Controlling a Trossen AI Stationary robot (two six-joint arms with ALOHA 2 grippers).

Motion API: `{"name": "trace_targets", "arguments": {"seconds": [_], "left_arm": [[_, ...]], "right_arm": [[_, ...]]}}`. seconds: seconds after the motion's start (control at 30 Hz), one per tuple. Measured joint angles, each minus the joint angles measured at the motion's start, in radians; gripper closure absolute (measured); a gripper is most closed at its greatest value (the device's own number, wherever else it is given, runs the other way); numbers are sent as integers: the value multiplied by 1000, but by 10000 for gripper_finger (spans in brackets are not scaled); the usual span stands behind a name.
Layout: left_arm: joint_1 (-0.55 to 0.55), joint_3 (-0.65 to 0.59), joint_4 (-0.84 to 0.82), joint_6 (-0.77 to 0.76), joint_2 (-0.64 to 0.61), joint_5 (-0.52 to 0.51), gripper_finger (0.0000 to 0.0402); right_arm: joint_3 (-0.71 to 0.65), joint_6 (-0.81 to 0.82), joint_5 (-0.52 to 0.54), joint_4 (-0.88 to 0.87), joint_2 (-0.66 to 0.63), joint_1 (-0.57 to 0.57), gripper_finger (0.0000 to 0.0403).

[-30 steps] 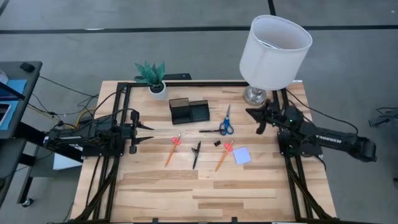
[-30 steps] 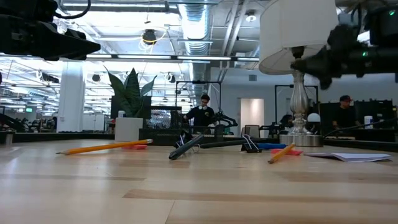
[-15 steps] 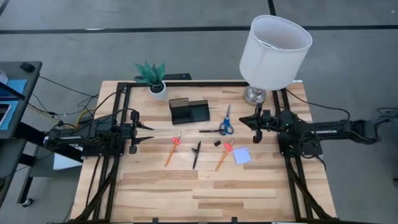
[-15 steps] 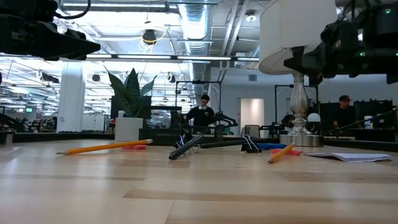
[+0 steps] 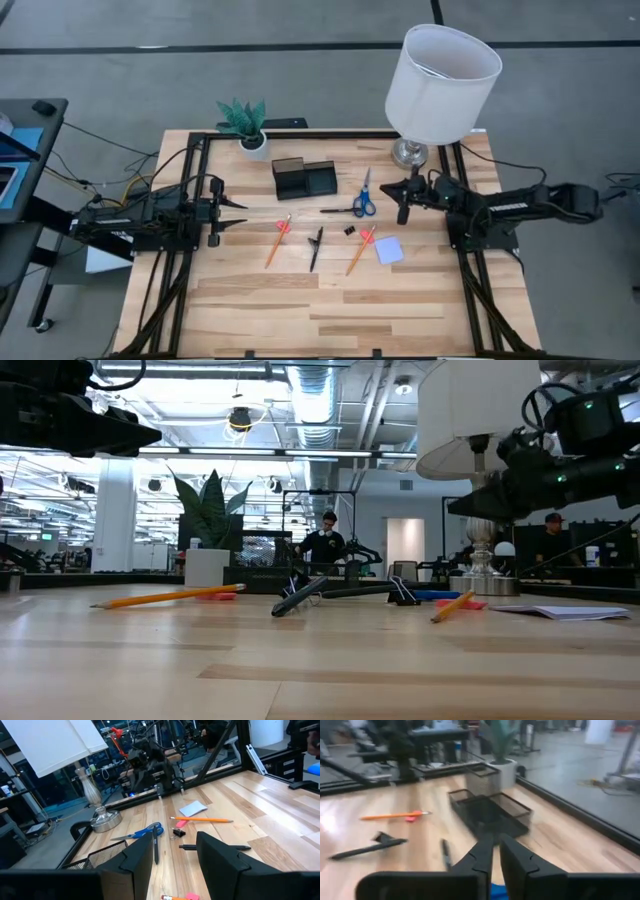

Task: Pick and place office supplies into organizer
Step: Put the top black pen into the black desk organizer

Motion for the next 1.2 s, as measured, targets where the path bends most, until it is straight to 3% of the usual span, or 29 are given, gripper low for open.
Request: {"name": "trace_targets", "arguments": {"seconds": [0.2, 0.4, 0.5, 0.8, 1.2], "left_arm": [[0, 0, 0, -47, 0, 12, 258], [0, 0, 0, -152, 0, 66, 258], [0, 0, 0, -168, 0, 72, 258], [0, 0, 0, -174, 0, 63, 258], [0, 0, 0, -192, 0, 63, 258]], "right_arm": [[0, 17, -50, 9, 97, -52, 338], [0, 42, -47, 154, 211, 25, 335], [0, 60, 6, 218, 257, 68, 335], [0, 86, 52, 253, 369, 136, 326], [7, 40, 52, 312, 470, 200, 202]]}}
